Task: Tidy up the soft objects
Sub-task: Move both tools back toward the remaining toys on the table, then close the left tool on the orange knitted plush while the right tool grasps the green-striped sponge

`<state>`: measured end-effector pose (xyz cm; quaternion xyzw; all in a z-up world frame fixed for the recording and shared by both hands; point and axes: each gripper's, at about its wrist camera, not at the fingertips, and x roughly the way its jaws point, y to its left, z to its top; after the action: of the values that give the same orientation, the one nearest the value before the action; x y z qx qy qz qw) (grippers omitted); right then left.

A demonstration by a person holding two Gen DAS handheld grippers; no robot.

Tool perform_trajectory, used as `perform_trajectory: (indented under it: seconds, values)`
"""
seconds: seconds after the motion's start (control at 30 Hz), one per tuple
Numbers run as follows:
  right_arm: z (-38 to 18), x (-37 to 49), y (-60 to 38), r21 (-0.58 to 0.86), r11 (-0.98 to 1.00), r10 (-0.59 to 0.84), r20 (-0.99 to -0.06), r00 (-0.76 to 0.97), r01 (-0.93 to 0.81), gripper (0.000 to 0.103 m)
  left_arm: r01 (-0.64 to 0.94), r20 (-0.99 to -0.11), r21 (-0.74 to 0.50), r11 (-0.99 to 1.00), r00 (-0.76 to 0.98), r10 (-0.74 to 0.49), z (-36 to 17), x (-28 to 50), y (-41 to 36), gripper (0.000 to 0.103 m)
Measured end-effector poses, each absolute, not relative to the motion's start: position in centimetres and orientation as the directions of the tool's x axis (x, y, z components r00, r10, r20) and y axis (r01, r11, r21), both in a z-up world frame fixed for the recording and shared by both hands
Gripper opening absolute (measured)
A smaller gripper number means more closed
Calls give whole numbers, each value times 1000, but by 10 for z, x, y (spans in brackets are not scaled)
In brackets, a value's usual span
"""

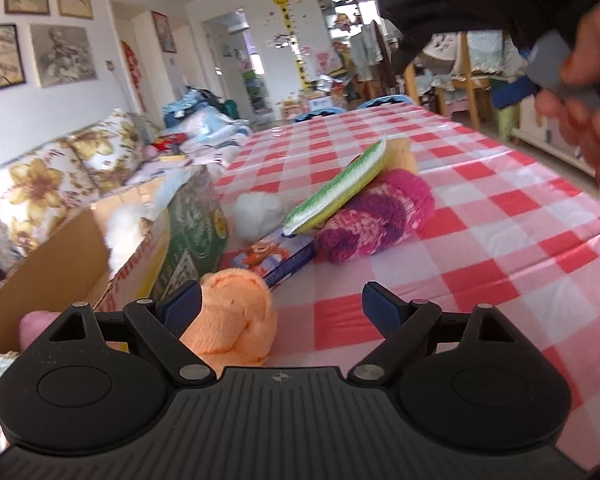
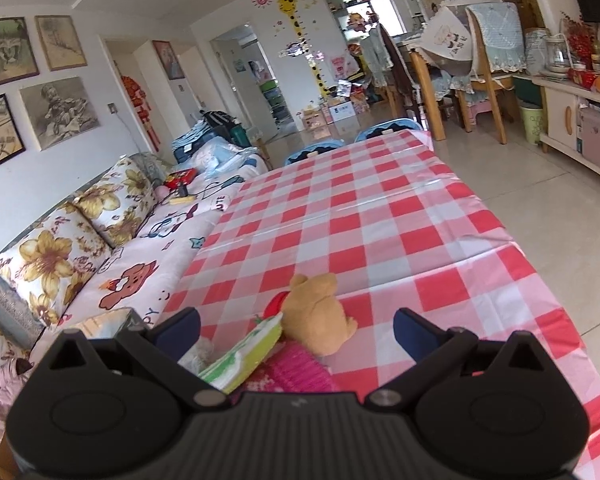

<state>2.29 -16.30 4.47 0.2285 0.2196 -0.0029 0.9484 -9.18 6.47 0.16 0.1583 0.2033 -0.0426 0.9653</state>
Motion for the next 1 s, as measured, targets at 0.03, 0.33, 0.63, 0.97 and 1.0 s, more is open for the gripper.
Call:
perform_trajectory:
  seconds: [0.03,0.33,0.63,0.97,1.0]
  values:
    - [45,23,-161,430,898,101,-418,903,98,102,130,-399,303,944,917,2,0,-93,62,103]
    - [46,25,-157,420,905,132,-419,898,63,102,-24,-455,271,962,878,150,-7,-79,72,103]
    - [42,31,-157,413,908,127,-437,890,73,102,-3,-507,202,979,855,107,-8,-67,73,103]
    - [27,46,-145,359,932,142,-475,868,44,102,157,-560,31,987,821,-113,-3,-61,72,103]
    - [25,48,-144,363,931,153,-478,865,36,102,158,-551,43,987,827,-109,-2,-63,71,103]
